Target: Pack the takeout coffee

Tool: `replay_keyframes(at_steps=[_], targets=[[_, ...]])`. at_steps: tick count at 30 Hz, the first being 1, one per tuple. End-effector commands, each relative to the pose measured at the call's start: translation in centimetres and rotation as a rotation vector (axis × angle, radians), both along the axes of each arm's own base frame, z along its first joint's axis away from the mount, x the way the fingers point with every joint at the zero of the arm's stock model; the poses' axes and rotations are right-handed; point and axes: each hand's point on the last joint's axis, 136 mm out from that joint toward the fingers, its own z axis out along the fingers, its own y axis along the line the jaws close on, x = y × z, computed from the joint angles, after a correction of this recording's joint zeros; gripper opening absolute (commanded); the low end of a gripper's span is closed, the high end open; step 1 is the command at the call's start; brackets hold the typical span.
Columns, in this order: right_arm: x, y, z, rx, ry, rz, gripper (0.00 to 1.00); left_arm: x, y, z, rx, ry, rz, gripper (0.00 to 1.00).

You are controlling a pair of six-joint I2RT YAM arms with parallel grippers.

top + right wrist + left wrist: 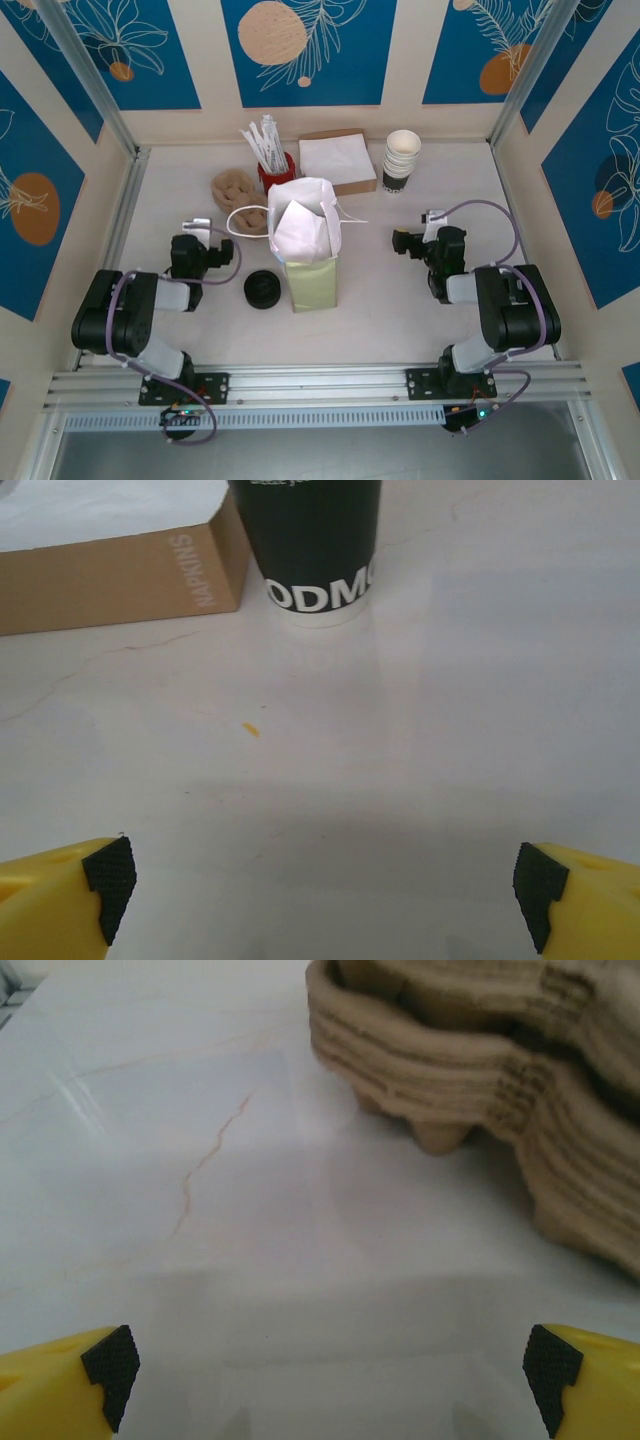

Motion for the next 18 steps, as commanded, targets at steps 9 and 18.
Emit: replay_keyframes(at_steps=[9,18], targets=[[1.35,-0.21,2.03,0.055,-0.044,0.041,0.99,1.34,-1.04,1.78,-0.005,-0.042,-0.072,1.00],[1.37,-0.18,2.04,0.054,-0.044,0.041,0.99,1.38,-1.03,1.70,-0.007,-0.036,-0.073,1.00]])
